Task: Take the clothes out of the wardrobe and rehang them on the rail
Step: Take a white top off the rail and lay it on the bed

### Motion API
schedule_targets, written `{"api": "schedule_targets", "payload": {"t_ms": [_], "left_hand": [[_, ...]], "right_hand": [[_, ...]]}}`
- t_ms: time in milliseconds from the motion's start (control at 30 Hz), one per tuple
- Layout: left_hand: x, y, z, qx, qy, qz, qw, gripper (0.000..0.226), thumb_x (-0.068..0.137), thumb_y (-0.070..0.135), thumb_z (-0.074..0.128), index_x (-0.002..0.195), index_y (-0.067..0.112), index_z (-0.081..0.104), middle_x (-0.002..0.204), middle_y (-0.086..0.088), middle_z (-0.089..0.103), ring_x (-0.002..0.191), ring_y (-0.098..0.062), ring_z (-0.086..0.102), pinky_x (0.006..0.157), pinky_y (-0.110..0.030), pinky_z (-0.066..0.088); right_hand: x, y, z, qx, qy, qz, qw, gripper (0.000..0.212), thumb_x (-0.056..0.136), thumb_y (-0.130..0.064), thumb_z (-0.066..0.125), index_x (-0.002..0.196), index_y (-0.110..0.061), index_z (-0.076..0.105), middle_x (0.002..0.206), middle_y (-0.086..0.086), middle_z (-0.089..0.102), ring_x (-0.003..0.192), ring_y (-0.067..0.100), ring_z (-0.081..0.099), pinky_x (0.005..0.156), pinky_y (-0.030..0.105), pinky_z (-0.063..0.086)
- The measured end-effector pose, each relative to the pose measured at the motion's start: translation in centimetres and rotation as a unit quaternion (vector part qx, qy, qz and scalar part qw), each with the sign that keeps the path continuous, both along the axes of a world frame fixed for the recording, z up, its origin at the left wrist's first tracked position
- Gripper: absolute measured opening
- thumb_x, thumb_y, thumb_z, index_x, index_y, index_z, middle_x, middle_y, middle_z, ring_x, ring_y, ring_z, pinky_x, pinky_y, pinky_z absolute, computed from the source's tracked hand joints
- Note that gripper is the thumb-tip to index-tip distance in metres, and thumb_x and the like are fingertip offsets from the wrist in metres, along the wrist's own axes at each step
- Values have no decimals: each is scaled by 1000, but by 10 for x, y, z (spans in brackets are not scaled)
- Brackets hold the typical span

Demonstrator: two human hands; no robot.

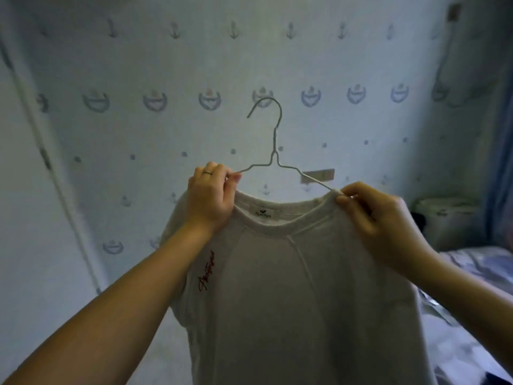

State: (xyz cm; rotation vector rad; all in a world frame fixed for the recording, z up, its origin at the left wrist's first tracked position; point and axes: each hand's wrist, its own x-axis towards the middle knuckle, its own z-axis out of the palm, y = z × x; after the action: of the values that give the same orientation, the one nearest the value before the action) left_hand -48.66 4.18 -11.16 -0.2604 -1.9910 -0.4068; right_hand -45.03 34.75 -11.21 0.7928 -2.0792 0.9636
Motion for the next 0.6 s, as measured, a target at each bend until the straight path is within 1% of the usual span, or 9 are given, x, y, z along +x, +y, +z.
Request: {"api": "schedule_targets", "payload": {"t_ms": [100,167,233,300,400,533,600], "left_hand": [[-41,35,-29,1,-48,-21,999,48,100,49,36,85,10,58,86,-7,59,81,-29,50,70,-40,39],[-74,64,-49,-15,-67,-36,997,46,100,49,37,87,10,58,88,-9,60,82,-31,51,70,-37,36],[-106,94,-68,-35,-102,-45,993,45,100,47,38,88,9,59,89,-11,61,83,-33,53,71,-39,36],[-139,125,-85,-55,-128,-62,988,49,99,49,36,89,8,61,90,-13,62,85,-36,54,74,-44,40],[-192,171,-108,-81,-155,-90,980,54,98,53,32,91,9,62,93,-14,62,88,-37,54,77,-47,41],[-264,240,-140,-116,-178,-140,967,53,98,51,33,93,8,63,95,-16,63,90,-37,53,77,-46,41],[-304,275,-159,-134,-185,-174,958,53,98,51,32,92,9,63,95,-15,63,88,-37,54,76,-45,41]], "right_hand": [[-22,32,-36,-17,-34,-8,999,12,96,-28,57,90,-20,64,66,-6,61,62,11,58,59,22,44],[-41,58,-64,-23,-72,-30,997,16,97,-29,55,94,-17,65,72,-4,63,66,11,60,63,29,50],[-59,82,-93,-37,-107,-53,992,18,99,-32,53,96,-18,65,77,-3,65,71,11,62,68,35,52],[-75,106,-118,-49,-128,-83,987,21,98,-36,51,96,-20,63,78,-5,65,73,9,62,69,33,51],[-98,139,-143,-52,-162,-134,976,12,99,-30,53,95,-22,62,77,-8,64,73,5,60,67,20,46],[-135,188,-177,-40,-205,-205,956,9,98,-25,56,91,-30,59,71,-16,60,68,1,57,65,22,43],[-157,215,-196,-36,-221,-245,943,7,97,-24,58,94,-27,62,72,-15,61,69,4,58,67,27,46]]}}
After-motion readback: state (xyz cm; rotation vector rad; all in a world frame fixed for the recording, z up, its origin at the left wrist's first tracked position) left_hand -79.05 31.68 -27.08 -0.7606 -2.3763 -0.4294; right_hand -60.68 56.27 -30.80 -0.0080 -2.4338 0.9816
